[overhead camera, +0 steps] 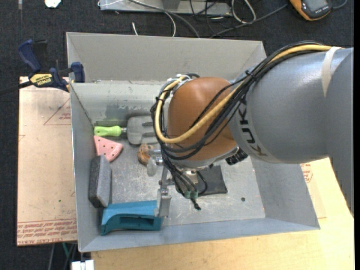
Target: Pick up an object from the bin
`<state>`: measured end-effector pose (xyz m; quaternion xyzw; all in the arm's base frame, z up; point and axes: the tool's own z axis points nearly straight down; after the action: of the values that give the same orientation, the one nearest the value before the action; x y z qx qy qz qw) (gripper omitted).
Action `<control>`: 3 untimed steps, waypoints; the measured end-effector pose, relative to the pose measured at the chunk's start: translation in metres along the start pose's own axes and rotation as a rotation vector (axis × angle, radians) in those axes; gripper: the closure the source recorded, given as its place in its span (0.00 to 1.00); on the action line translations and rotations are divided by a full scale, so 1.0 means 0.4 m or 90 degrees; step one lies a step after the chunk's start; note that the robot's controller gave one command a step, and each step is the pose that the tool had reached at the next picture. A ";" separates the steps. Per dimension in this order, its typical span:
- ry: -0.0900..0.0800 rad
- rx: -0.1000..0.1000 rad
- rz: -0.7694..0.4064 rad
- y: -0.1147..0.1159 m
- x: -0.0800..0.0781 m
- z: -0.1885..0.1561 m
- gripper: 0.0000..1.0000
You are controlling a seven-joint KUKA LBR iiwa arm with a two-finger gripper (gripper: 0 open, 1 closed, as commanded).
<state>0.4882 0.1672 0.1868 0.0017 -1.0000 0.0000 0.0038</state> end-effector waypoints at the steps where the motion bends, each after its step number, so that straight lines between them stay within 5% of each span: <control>1: -0.004 -0.001 0.002 -0.002 -0.005 -0.009 0.00; 2: -0.006 -0.001 -0.059 -0.049 0.007 0.135 0.00; 3: -0.009 -0.002 -0.081 -0.219 0.011 0.228 0.00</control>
Offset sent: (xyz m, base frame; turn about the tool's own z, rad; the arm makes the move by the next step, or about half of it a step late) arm -0.0064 -0.0280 -0.0788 -0.1326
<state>0.4834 0.0797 0.0956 0.0655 -0.9978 -0.0020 -0.0034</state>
